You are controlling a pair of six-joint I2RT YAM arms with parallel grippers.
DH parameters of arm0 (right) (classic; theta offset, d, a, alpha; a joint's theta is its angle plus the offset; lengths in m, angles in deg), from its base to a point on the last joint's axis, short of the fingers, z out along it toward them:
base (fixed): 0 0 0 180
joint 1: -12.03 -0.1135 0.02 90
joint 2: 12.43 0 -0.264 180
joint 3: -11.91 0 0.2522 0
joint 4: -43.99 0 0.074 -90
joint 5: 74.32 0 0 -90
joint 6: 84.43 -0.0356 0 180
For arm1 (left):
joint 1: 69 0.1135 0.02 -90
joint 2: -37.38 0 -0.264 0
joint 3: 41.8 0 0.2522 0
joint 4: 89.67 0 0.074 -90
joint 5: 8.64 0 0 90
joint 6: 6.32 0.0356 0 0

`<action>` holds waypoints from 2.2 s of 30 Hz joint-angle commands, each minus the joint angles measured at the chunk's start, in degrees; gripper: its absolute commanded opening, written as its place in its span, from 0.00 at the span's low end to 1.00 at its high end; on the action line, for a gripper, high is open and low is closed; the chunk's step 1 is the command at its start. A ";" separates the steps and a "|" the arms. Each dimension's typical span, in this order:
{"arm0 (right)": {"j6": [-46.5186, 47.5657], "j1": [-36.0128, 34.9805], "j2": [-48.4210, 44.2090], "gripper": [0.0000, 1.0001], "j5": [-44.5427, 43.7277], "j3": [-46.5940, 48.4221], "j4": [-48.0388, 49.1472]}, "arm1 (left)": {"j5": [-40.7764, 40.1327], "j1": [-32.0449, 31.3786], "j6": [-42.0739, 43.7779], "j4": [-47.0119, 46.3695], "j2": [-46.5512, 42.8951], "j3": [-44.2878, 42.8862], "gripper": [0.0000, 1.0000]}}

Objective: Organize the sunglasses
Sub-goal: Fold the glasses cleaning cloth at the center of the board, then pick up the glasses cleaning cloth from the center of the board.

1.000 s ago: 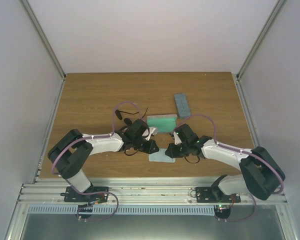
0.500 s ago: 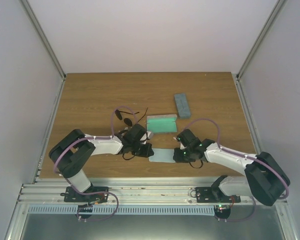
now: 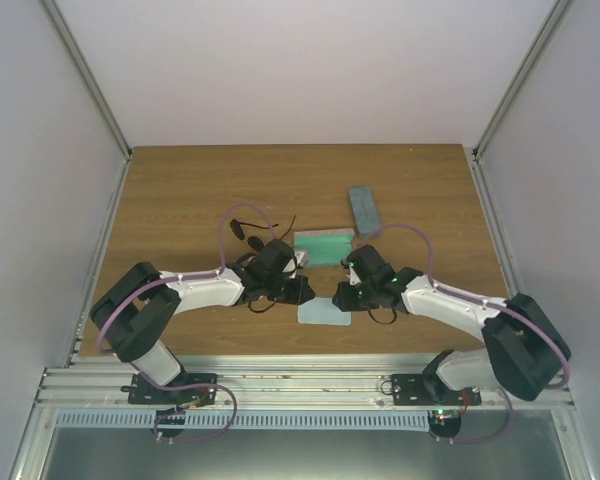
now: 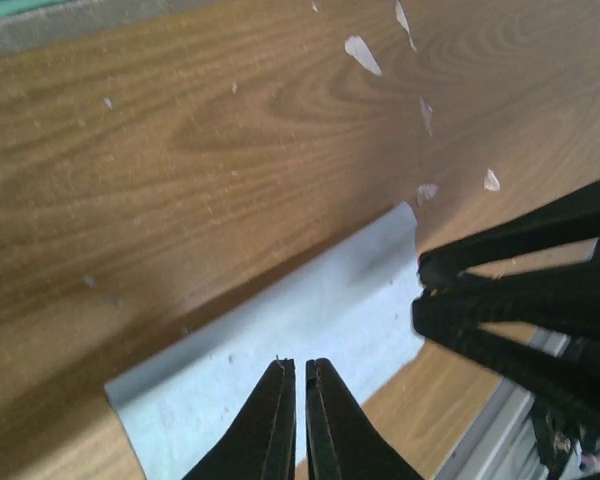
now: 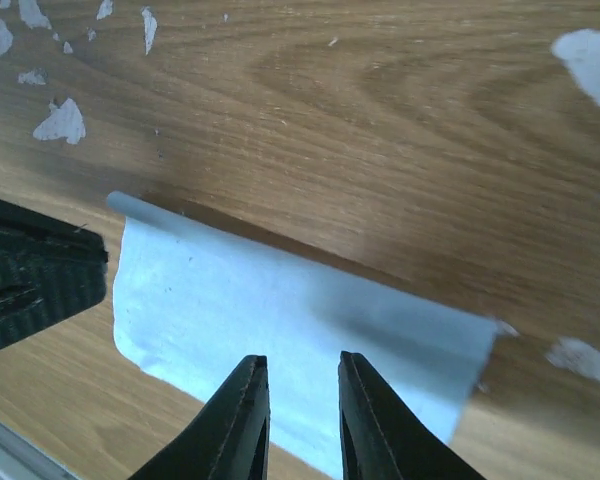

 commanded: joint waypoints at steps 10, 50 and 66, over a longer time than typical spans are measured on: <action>-1.42 -0.52 11.47 0.20 -0.30 0.63 9.39 | -9.63 -0.40 -4.75 -0.56 6.52 -2.00 0.06; -2.89 -7.91 10.01 0.21 -13.54 1.65 -5.81 | -13.08 -5.16 -15.20 11.79 0.21 -0.31 0.39; -3.95 -7.95 10.66 0.01 -13.77 0.36 -4.16 | -13.91 -6.18 -17.49 12.66 4.35 -1.30 0.29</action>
